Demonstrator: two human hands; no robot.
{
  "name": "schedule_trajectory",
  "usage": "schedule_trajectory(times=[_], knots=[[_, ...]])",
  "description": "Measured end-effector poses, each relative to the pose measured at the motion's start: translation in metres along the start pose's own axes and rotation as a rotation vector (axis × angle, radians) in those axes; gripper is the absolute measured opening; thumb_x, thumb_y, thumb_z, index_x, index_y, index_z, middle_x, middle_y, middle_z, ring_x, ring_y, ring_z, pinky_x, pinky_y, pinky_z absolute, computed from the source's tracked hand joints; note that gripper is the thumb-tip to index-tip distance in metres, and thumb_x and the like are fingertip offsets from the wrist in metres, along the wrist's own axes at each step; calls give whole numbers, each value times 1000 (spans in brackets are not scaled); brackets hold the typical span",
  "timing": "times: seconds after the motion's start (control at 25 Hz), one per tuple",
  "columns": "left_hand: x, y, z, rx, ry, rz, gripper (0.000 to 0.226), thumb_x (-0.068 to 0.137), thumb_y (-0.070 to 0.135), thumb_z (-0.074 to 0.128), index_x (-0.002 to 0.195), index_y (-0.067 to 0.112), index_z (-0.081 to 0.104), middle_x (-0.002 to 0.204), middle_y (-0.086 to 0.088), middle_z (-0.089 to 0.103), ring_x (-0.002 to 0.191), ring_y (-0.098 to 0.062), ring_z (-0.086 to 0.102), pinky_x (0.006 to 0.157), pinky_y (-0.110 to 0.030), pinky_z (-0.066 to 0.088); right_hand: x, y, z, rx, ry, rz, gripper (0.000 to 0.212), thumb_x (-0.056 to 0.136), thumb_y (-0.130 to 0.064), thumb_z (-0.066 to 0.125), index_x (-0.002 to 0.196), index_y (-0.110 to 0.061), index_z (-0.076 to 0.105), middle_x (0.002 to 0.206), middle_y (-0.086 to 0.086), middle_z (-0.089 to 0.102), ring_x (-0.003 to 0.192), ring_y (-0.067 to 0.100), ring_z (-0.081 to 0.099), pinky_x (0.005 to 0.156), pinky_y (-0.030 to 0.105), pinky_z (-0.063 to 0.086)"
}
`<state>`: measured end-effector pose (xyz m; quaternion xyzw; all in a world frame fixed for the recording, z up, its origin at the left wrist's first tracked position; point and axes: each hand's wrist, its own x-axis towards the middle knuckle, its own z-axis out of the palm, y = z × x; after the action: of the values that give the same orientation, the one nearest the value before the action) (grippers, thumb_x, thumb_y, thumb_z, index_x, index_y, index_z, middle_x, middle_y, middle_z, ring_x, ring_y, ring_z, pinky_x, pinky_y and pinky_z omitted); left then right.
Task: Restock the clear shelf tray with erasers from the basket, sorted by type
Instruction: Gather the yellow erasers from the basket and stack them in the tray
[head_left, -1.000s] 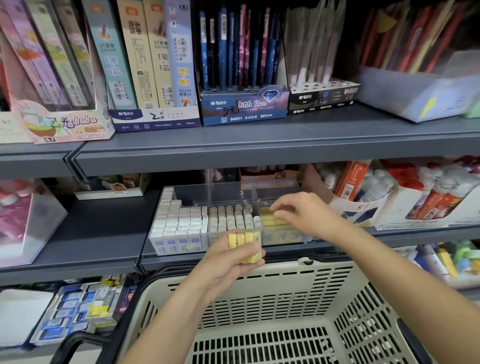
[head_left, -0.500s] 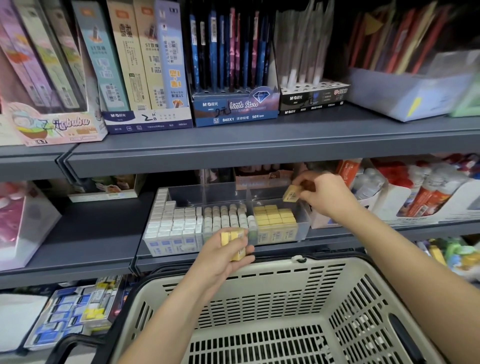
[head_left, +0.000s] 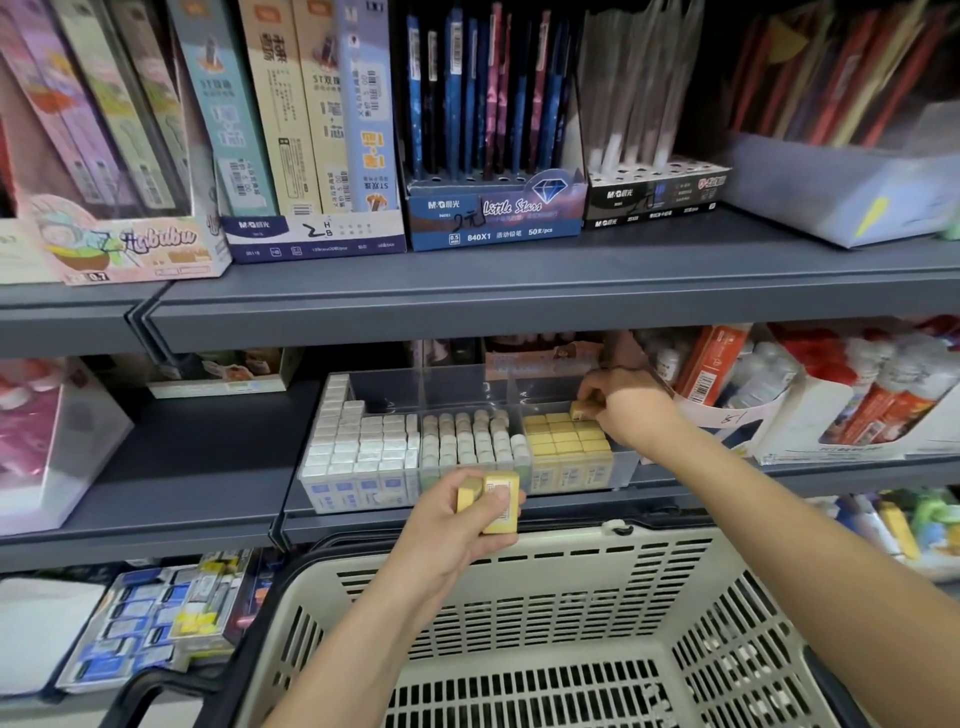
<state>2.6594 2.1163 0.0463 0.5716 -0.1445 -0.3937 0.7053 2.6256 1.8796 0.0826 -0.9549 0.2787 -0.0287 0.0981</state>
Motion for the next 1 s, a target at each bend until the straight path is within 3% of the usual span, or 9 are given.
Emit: schedule_trajectory(times=[0.24, 0.44, 0.56, 0.68, 0.88, 1.0], knots=[[0, 1, 1, -19, 2, -6, 18, 88, 10, 60, 105, 12, 59, 93, -5, 74, 94, -16, 69, 68, -24, 55, -4, -2, 7, -179, -26, -34, 18, 88, -7, 47, 92, -19, 60, 98, 9, 61, 76, 24, 54, 67, 29, 47], [-1, 3, 5, -60, 44, -36, 21, 86, 0, 60, 104, 11, 57, 102, -14, 67, 94, -22, 66, 66, -24, 56, -21, -6, -10, -144, 14, -34, 18, 92, -26, 49, 102, -27, 64, 108, 3, 64, 94, 24, 60, 83, 36, 52], [-1, 6, 7, -65, 44, -30, 26, 85, -1, 61, 108, 10, 55, 101, -12, 65, 89, -19, 67, 67, -22, 56, -51, -24, -11, 229, 40, -174, 17, 89, -34, 58, 97, -25, 71, 97, -9, 69, 89, 8, 63, 85, 31, 52], [-1, 10, 13, -31, 13, -11, 23, 85, 0, 62, 107, 9, 58, 95, -10, 66, 81, -13, 68, 66, -21, 55, -80, -45, -6, 598, -144, -269, 15, 85, -32, 64, 91, -20, 71, 82, -9, 69, 69, 2, 64, 73, 22, 54], [2, 15, 15, -13, 129, 27, 18, 90, 5, 56, 106, 11, 51, 97, -11, 68, 80, -15, 69, 62, -23, 55, -72, -42, -12, 812, -202, -180, 4, 83, -18, 68, 85, -15, 67, 68, -4, 68, 60, 4, 65, 55, 16, 50], [2, 21, 4, 38, 159, 120, 9, 92, 9, 54, 101, 11, 54, 97, -7, 72, 85, -13, 69, 63, -23, 55, -43, -32, -25, 838, -80, -112, 11, 80, -17, 71, 87, -22, 65, 70, -5, 69, 64, 5, 66, 58, 18, 54]])
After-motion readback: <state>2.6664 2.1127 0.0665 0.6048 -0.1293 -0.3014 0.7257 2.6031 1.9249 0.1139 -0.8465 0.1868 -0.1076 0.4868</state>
